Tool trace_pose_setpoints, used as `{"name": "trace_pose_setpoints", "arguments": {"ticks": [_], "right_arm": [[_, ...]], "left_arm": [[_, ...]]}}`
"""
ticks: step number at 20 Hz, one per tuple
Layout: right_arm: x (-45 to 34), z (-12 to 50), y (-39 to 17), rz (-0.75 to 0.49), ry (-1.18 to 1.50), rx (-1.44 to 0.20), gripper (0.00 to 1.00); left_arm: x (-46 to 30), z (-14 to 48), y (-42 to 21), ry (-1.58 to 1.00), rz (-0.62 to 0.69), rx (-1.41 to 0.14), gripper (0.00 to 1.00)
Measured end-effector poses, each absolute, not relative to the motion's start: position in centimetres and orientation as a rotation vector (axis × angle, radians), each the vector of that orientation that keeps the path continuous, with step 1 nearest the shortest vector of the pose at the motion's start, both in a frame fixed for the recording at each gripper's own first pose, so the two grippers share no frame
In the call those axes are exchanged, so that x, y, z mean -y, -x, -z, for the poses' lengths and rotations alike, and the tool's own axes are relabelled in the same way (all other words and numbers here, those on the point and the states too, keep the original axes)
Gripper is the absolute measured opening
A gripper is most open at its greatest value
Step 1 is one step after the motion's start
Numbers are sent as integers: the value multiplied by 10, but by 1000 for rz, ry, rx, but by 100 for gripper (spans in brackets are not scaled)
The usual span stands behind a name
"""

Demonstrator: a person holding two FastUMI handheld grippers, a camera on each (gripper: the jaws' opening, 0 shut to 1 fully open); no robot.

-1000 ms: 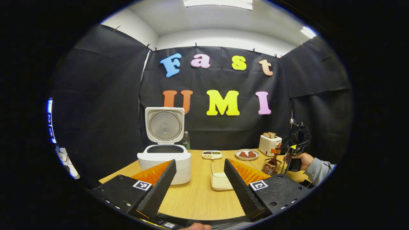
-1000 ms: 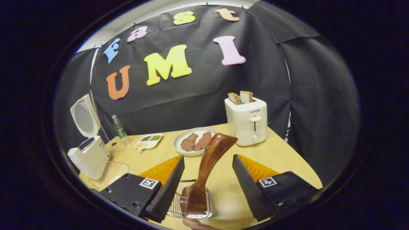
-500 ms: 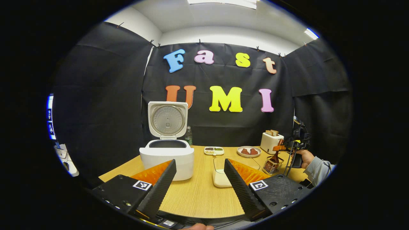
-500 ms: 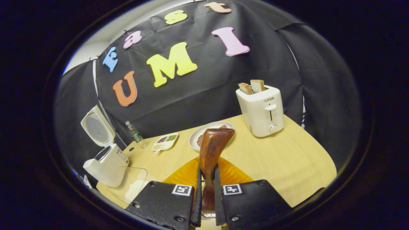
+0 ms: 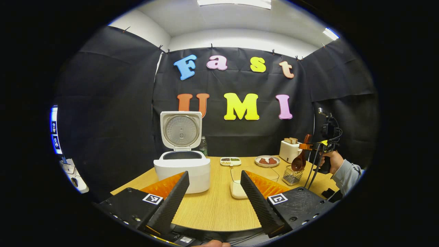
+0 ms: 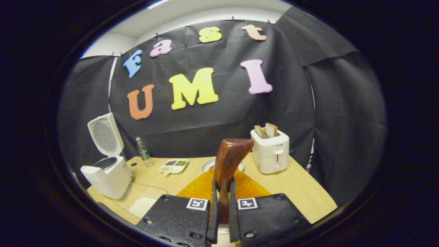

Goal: Close the left gripper, press the button to open the rice cooker; take a wooden spoon from the chopstick holder with the right hand, scoop a spoonful of rice and pour it into the rice cooker, then put the wooden spoon back into the chopstick holder.

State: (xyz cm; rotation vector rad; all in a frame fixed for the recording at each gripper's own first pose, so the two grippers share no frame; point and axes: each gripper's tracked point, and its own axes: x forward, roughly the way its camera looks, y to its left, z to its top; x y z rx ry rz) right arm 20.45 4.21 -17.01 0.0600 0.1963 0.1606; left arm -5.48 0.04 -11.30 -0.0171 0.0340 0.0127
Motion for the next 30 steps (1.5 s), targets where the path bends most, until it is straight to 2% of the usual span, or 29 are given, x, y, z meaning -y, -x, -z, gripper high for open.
{"name": "trace_pose_setpoints", "arguments": {"ticks": [7,12,20,25,30], "right_arm": [[-112,126,-171,-252,-21,-138,14],[-183,122,-154,-325,13,-105,14],[-263,186,-169,-336,87,-125,14],[-263,249,-190,-265,221,-178,14],[-255,270,-204,-225,366,-167,14]], "left_arm": [[-13,107,74,33,-5,-3,96],[-33,113,83,40,-25,0,96],[-61,125,93,34,-74,-17,96],[-68,125,94,45,-86,-9,96],[-68,139,90,90,-72,-34,96]]}}
